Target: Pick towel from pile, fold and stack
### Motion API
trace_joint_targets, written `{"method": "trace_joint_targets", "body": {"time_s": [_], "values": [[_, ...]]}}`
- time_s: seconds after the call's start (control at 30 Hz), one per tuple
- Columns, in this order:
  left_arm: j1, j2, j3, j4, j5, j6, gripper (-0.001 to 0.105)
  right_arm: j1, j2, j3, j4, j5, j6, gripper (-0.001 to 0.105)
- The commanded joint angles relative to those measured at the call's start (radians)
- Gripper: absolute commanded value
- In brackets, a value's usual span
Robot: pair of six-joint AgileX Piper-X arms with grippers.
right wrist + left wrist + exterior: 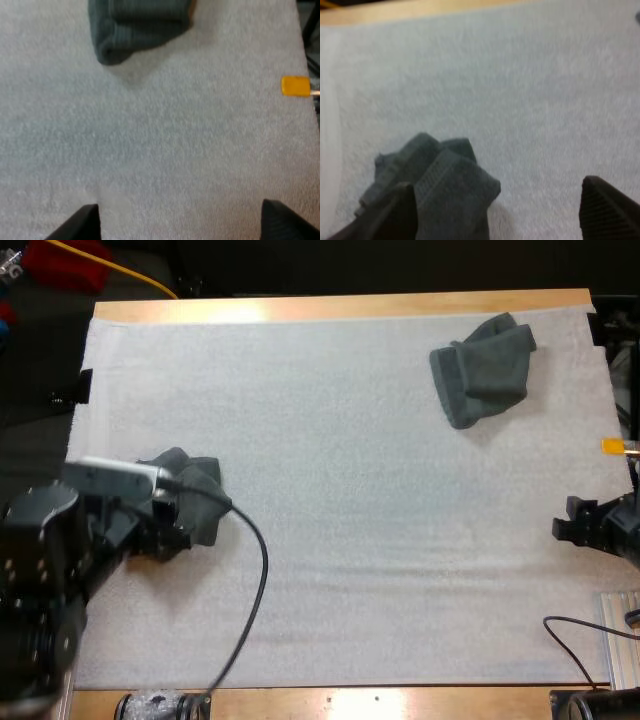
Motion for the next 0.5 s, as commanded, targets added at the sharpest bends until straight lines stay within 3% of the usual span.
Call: {"method": "trace_joint_targets", "body": {"time_s": [0.0,0.33,0.47], "values": [[-0.005,-0.027,-0.005,0.002,-0.012,0.0,0.065,0.001,-0.025,-0.002,0.008,0.005,-0.003,0.063],[-0.005,-0.193,-0.005,0.002,-0.012,0.001,0.065,0.001,-0.18,-0.002,0.008,0.004,0.026,0.063],[-0.005,-0.285,-0.005,0.002,-0.012,0.062,0.065,0.001,-0.267,-0.002,0.008,-0.012,0.047,0.063]]}}
